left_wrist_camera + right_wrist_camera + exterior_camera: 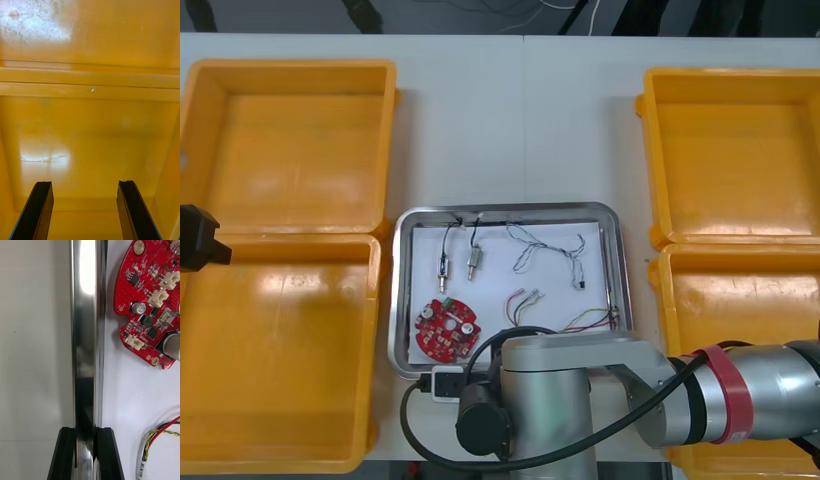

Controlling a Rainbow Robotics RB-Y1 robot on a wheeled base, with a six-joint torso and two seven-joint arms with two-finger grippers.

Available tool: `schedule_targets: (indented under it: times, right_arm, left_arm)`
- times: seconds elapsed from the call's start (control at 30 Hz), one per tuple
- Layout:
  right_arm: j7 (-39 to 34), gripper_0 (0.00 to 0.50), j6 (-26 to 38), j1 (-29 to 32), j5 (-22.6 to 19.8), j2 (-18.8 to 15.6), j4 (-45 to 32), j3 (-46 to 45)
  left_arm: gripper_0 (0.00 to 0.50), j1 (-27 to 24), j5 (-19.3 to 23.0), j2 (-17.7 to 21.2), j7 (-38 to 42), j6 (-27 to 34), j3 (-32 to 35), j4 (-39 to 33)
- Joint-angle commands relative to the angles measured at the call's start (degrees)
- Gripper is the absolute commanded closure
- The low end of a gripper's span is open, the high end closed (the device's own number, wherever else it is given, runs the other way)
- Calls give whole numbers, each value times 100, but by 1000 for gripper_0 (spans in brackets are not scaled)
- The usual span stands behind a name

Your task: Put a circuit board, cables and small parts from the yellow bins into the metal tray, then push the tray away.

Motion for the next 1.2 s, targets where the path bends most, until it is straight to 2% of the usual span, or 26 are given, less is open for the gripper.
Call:
schedule_targets:
  times: [0.03,0.47,1.0,1.2]
  right_arm:
    - [-223,500,-90,-357,2,-51,-82,94]
    - [-328,500,-98,-761,-16,-332,-73,41]
    - [-399,500,-98,-1236,-42,-447,-73,-3]
    - [-434,500,-98,-1446,-192,-490,-12,6]
  left_arm:
    - [0,91,43,196,-333,38,153,-156]
    - [0,91,43,196,-333,38,153,-156]
    - [0,91,43,196,-333,38,153,-156]
    - [0,91,43,196,-333,38,153,-156]
